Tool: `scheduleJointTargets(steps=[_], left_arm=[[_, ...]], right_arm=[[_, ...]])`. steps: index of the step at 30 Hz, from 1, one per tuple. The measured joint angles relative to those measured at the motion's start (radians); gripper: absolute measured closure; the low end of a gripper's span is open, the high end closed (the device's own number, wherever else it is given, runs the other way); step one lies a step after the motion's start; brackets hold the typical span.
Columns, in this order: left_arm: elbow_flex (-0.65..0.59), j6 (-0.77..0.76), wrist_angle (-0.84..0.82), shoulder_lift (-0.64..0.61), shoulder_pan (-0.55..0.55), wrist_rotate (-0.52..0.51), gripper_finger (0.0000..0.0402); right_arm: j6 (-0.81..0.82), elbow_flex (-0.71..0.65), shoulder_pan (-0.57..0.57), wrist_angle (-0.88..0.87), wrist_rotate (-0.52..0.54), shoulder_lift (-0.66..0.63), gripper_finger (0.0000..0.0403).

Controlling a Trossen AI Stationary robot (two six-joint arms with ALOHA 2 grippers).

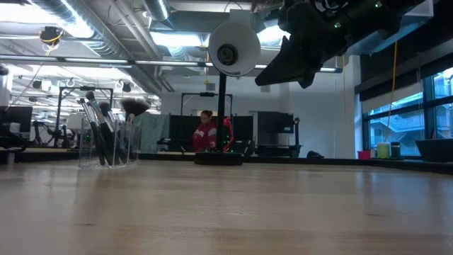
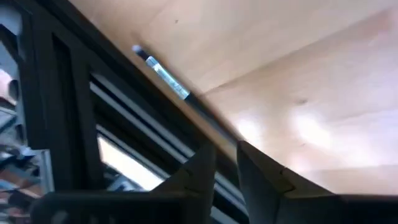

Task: Sort items
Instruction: Adjust the eyeshadow to the right side

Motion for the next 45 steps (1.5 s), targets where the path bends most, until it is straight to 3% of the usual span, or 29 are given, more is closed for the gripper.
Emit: scheduleJointTargets(steps=[4, 8, 11, 21, 45], left_arm=[[0.000, 0.121, -0.004, 0.000, 0.006, 0.031, 0.0370], [0.000, 0.256, -0.005, 0.000, 0.007, -0.019, 0.0396], [0.000, 0.317, -0.005, 0.007, -0.002, -0.056, 0.0399], [0.000, 0.553, -0.004, 0.029, -0.046, 0.007, 0.0397], [-0.021, 0.538, 0.054, 0.096, -0.162, -0.072, 0.0397]], right_arm=[[0.000, 0.000, 0.000, 0.000, 0.000, 0.000, 0.0389], [0.000, 0.000, 0.000, 0.000, 0.000, 0.000, 0.0389], [0.000, 0.000, 0.000, 0.000, 0.000, 0.000, 0.0389], [0.000, 0.000, 0.000, -0.007, 0.000, 0.000, 0.0389], [0.005, 0.000, 0.001, -0.008, -0.001, 0.000, 0.0389]])
